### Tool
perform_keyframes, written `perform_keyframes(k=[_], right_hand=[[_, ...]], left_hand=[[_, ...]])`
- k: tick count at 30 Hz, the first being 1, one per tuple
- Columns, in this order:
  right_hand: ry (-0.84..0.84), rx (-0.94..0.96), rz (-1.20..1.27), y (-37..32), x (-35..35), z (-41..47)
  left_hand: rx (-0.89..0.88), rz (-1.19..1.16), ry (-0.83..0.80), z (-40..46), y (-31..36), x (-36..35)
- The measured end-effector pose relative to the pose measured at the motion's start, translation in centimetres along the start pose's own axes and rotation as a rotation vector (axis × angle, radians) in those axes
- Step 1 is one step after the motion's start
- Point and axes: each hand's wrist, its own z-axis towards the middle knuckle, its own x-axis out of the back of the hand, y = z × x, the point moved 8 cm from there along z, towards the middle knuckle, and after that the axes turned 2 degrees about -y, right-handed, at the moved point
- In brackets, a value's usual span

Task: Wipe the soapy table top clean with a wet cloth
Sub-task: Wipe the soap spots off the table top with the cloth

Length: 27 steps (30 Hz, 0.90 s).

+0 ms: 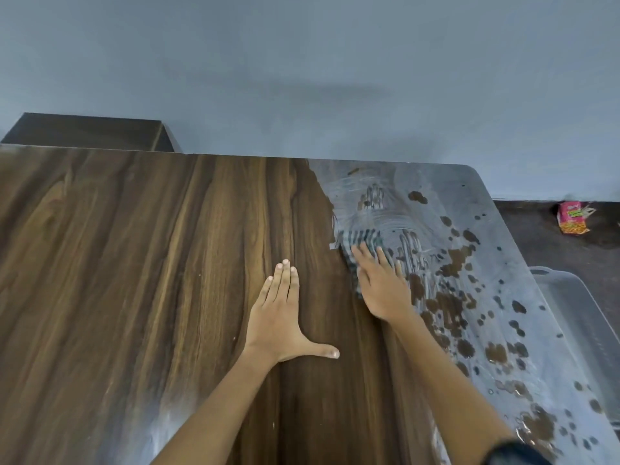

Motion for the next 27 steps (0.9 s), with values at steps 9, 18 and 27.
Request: perform_keyframes(k=[9, 18, 27], right_hand=[[-0.029, 0.291, 0.115, -7.2, -1.8, -0.6], [0.069, -0.003, -0.046, 2.6, 1.5, 3.2], [0.055, 0.194, 0.034, -6.9, 1.1, 9.2]], left_hand=[[-0.046, -0.011, 0.056, 0.9, -1.2, 0.9], [0.073, -0.034, 0.12, 1.1, -2.0, 0.8], [0.209, -0.013, 0.169, 3.3, -2.9, 1.7]])
